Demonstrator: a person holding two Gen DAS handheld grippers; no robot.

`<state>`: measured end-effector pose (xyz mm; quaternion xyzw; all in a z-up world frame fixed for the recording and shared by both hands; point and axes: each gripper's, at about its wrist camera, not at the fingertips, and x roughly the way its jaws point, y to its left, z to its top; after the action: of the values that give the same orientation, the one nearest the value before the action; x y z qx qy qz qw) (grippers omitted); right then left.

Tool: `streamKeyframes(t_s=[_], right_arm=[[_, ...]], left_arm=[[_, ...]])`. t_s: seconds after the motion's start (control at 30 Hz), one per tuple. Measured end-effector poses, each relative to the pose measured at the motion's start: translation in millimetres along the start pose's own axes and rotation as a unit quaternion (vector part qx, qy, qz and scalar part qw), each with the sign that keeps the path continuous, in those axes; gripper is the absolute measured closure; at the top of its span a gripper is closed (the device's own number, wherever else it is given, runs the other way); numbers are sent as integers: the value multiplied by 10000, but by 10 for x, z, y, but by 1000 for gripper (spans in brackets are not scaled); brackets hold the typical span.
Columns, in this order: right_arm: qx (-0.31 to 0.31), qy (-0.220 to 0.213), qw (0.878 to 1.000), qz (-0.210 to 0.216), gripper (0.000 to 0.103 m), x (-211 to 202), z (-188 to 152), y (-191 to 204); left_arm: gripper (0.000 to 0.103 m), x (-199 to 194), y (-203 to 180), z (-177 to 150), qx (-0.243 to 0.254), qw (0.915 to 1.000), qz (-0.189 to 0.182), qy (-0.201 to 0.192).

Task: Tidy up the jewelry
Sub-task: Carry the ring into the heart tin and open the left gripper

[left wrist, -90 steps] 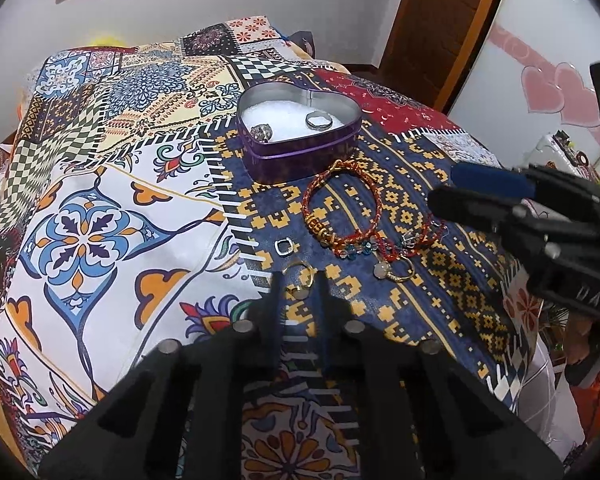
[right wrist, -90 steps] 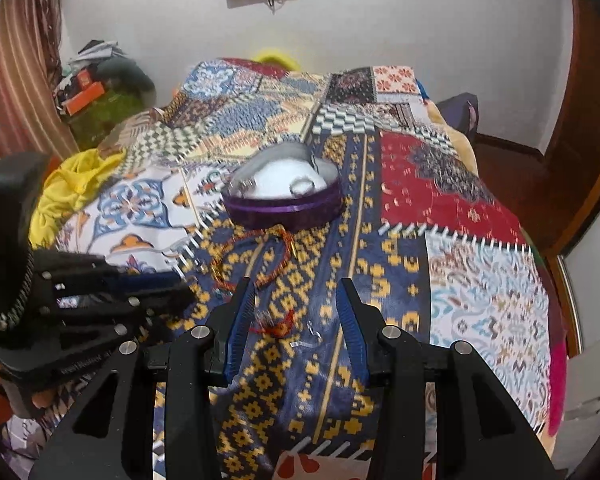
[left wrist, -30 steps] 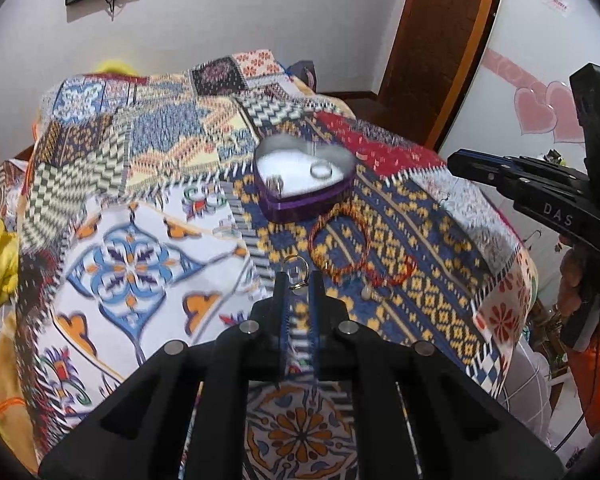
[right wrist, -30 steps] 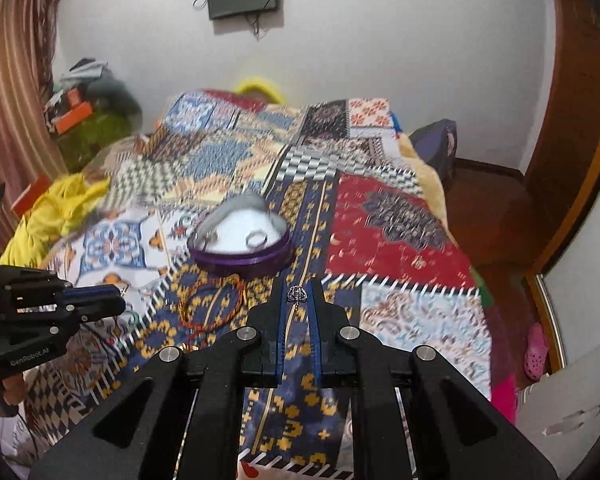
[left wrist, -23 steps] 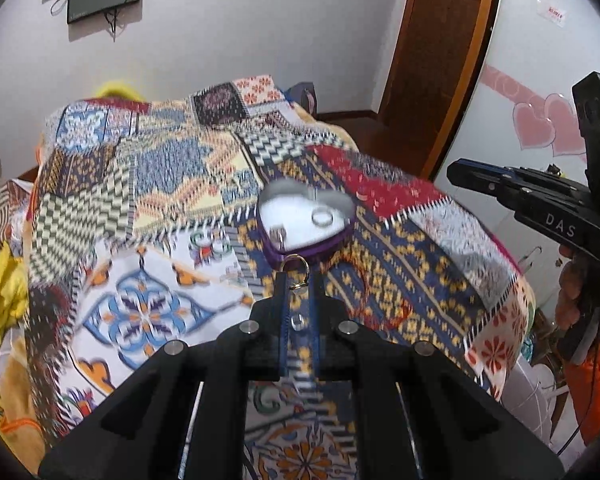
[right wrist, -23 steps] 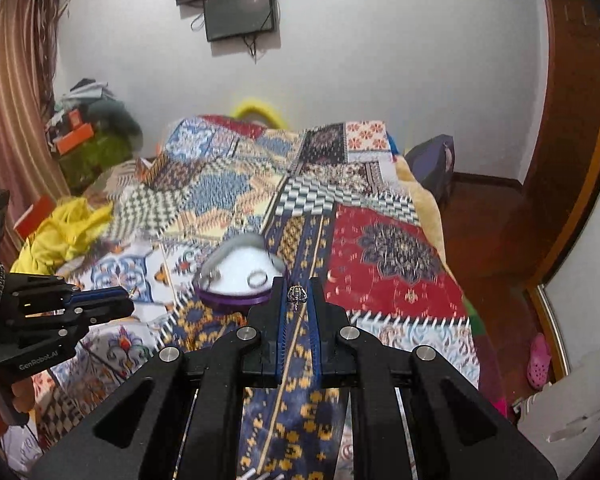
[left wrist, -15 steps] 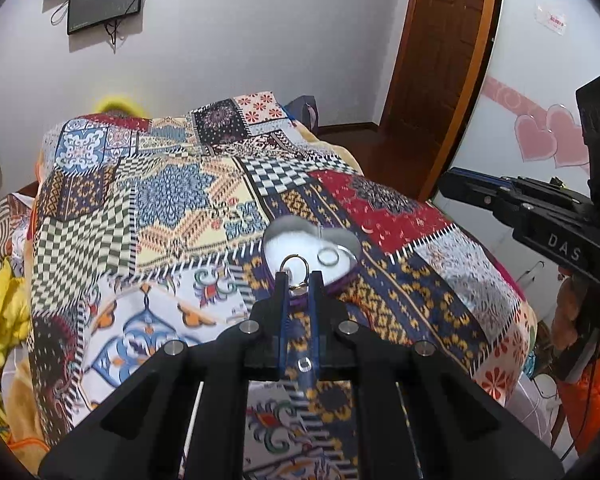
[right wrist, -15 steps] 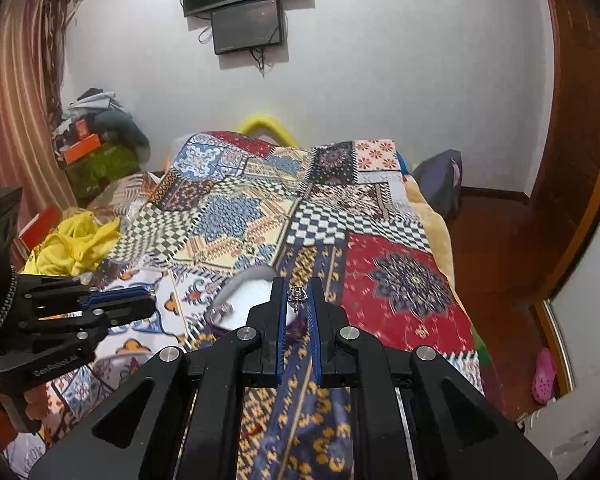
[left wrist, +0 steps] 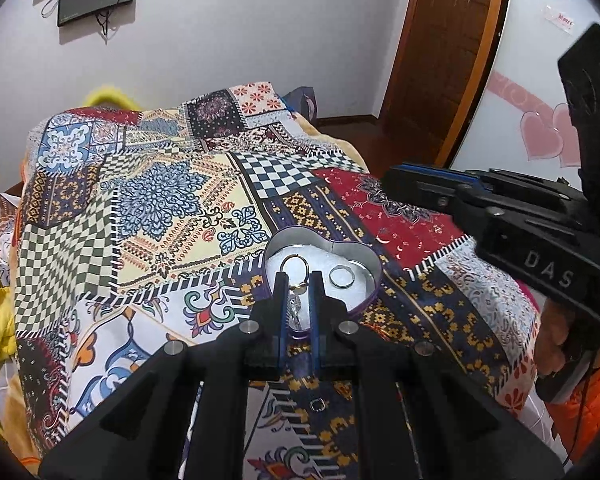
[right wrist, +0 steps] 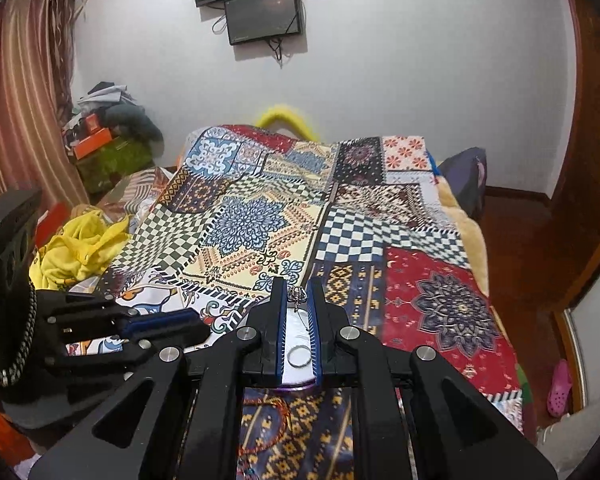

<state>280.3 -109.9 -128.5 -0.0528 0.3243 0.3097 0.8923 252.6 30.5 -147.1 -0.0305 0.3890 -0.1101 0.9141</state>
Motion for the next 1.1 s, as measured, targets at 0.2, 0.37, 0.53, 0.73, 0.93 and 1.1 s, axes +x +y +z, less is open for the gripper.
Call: streamKeyframes(t_s=[0.2, 0.37, 0.53, 0.73, 0.93, 1.1], right_arm=[[84, 359, 9992, 147, 94, 257, -24, -26], [191, 620, 9975, 291, 94, 410, -45, -91], [204, 795, 9961, 328, 94, 509, -53, -114], [223, 926, 9947, 391, 94, 564, -84, -120], [189, 980, 9943, 365, 94, 545, -86, -98], [72, 961, 9950, 266, 91, 469, -86, -50]], left_arm=[[96, 231, 32, 16, 6, 9998, -89, 196], [96, 376, 38, 26, 32, 9995, -114, 291], [96, 466, 44, 28, 34, 9993, -141, 354], [96, 487, 48, 23, 41, 9992, -153, 372], [95, 432, 67, 23, 8, 9994, -135, 324], [95, 320, 78, 19, -3, 9996, -89, 268]])
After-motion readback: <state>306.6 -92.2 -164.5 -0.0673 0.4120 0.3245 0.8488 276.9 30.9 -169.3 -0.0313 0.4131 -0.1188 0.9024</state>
